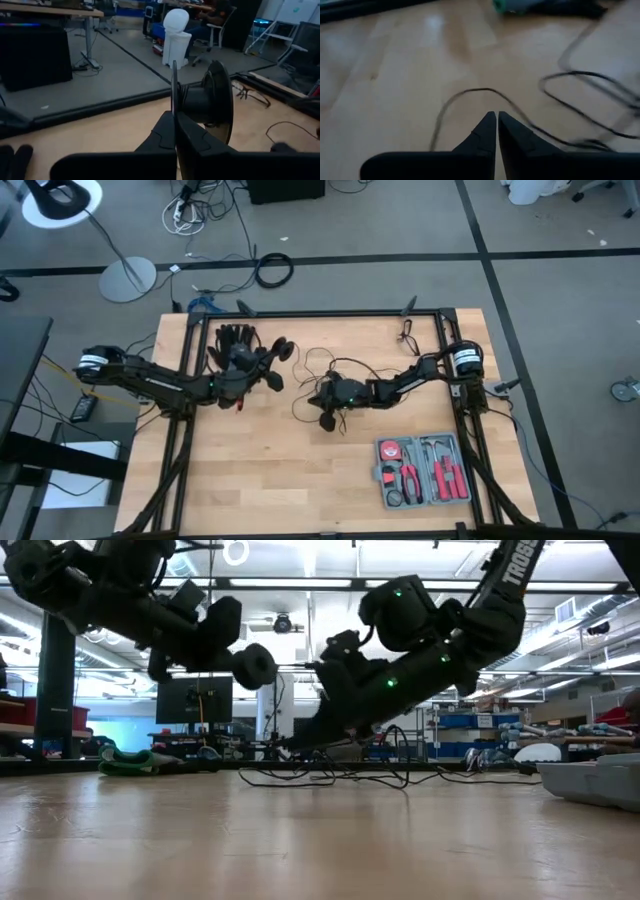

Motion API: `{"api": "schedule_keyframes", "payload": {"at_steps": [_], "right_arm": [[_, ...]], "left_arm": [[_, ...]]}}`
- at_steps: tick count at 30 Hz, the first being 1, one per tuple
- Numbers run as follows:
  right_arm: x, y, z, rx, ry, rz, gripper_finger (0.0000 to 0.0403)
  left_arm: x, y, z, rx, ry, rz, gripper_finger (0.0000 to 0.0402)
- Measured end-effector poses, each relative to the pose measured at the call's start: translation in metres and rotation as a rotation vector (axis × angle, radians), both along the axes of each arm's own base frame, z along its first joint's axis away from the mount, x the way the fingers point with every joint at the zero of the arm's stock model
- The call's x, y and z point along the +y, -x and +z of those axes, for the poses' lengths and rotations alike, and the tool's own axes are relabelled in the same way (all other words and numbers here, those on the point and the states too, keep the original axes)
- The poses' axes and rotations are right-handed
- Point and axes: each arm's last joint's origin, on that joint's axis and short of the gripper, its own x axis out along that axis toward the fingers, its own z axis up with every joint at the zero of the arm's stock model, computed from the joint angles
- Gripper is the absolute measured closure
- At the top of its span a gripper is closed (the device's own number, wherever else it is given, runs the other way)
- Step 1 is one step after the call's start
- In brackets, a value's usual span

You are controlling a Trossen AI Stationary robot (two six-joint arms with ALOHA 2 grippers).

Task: Coil cords
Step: Coil the black wire

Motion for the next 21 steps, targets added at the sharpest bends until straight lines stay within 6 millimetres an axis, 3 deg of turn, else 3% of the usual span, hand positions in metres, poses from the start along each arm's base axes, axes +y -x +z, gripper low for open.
{"api": "schedule_keyframes", "payload": {"at_steps": [7,11,21], "right_arm": [[-0.022,0.027,0.035,-0.089,0.064,-0.039,0.0392],[-0.04,0.032,0.05,-0.203,0.165,-0.073,0.0389],[-0.071,-0.001,0.054,-0.266,0.158,-0.151,0.0329]], "left_arm": [[-0.006,0.001,0.001,-0.006,-0.029,-0.022,0.0401],[-0.006,0.001,0.006,-0.012,-0.075,0.002,0.0401],[-0.006,0.0,0.014,-0.039,-0.118,-0.004,0.0401]]}}
